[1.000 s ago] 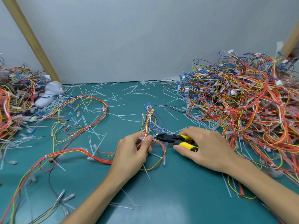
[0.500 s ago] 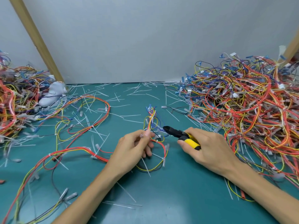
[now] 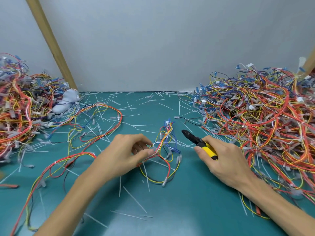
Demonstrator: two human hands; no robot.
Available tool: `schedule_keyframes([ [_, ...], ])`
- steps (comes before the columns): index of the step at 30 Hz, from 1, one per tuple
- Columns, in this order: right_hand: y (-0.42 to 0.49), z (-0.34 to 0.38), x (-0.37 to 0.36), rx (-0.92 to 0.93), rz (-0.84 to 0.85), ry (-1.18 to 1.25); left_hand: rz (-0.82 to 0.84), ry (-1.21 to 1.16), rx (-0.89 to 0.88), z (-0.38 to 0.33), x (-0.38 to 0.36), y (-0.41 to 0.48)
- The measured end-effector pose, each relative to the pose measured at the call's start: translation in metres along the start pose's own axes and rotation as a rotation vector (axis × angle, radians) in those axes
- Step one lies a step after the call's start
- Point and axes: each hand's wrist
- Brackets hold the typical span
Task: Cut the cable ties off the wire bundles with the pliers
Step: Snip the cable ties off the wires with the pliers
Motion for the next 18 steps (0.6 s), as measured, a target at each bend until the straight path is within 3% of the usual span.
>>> schedule_keyframes([
  [2, 0.001, -0.001, 0.0, -0.009, -0.009, 0.026, 0.067, 0.078, -0.001, 0.006, 0.013, -0.001],
  [6, 0.001, -0.001, 0.001, 0.002, -0.004, 0.042, 0.404, 0.152, 0.096, 0.02, 0.035, -0.009],
  [8, 0.001, -0.001, 0.001, 0.004, -0.002, 0.042, 0.472, 0.173, 0.121, 0.022, 0.036, -0.011],
  [14, 0.0, -0.002, 0.0, 0.0, -0.019, 0.034, 0.381, 0.257, 0.063, 0.016, 0.017, -0.006],
  [18, 0.001, -0.001, -0.001, 0.013, -0.024, 0.026, 0.215, 0.09, 0.004, 0.009, -0.002, -0.004],
])
Point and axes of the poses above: each hand's wrist, its own y-axis towards the middle knuckle, its own x-axis out of the back of the hand, z = x × y, and after that the axes turned 1 degree about -y, right-handed
